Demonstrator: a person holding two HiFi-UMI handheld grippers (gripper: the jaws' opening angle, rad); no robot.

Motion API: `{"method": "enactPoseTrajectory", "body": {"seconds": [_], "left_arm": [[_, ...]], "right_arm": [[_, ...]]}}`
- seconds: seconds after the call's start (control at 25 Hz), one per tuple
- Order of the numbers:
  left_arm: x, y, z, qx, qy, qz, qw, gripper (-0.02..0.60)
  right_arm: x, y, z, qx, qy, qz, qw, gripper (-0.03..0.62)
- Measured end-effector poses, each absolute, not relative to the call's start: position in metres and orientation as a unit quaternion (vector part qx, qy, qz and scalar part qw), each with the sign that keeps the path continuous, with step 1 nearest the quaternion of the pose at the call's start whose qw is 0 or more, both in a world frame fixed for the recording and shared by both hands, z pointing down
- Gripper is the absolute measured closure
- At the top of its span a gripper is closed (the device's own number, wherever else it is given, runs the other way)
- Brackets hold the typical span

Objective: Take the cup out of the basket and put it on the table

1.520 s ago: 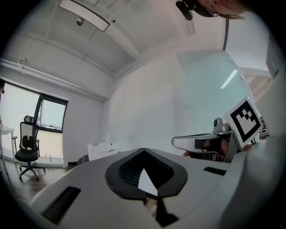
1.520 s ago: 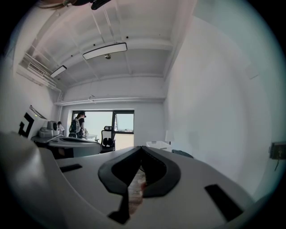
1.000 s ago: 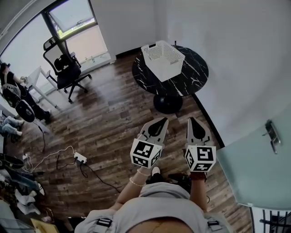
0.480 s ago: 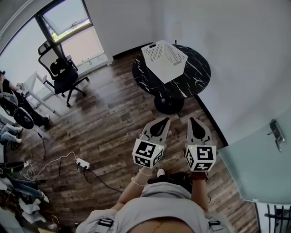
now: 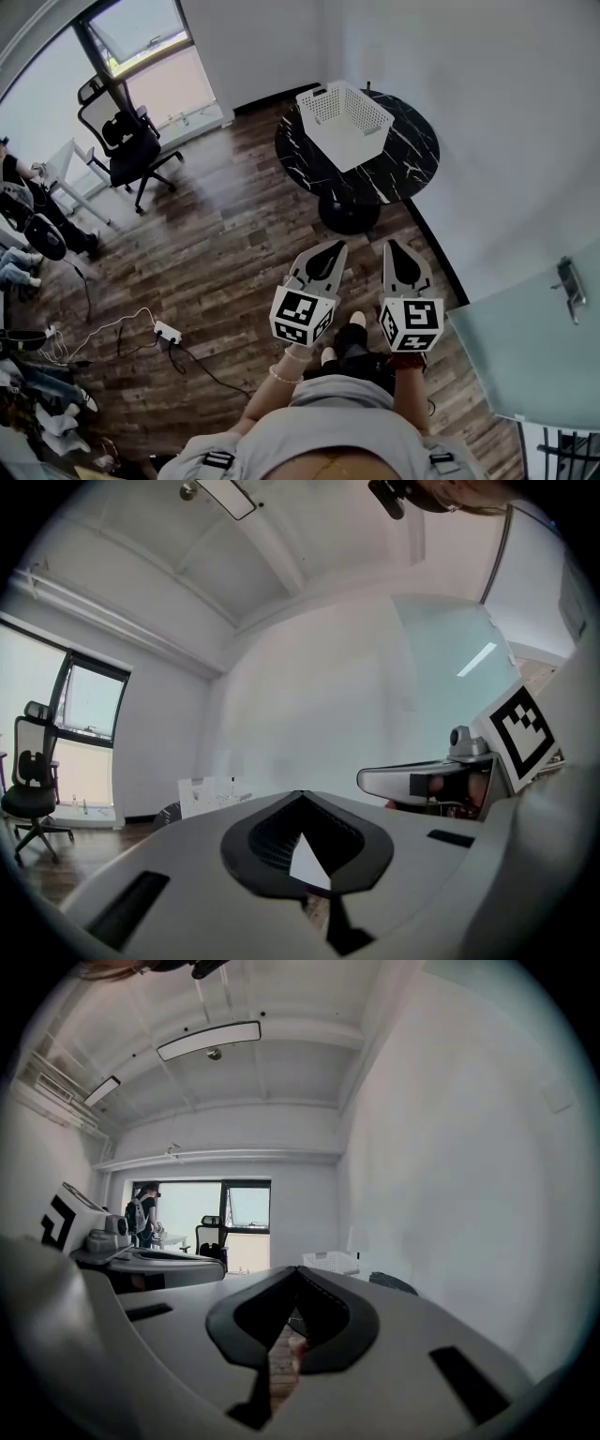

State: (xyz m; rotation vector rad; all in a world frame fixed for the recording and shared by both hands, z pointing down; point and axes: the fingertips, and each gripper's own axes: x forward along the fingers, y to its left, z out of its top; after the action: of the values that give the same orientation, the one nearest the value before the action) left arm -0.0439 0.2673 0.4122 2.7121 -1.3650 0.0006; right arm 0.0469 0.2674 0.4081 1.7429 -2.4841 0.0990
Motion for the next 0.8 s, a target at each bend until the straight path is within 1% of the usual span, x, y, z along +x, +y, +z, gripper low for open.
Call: {"method": "enactPoseTrajectory", "body": {"seconds": [0.8], "left_arm": [[-0.015, 0.136, 0.400, 0.865, -0.500, 0.009, 0.036, 0.577]], "right_arm": [[0.069, 0.116, 0.397, 0.512, -0.857, 0.022, 0.049, 0.583]]}}
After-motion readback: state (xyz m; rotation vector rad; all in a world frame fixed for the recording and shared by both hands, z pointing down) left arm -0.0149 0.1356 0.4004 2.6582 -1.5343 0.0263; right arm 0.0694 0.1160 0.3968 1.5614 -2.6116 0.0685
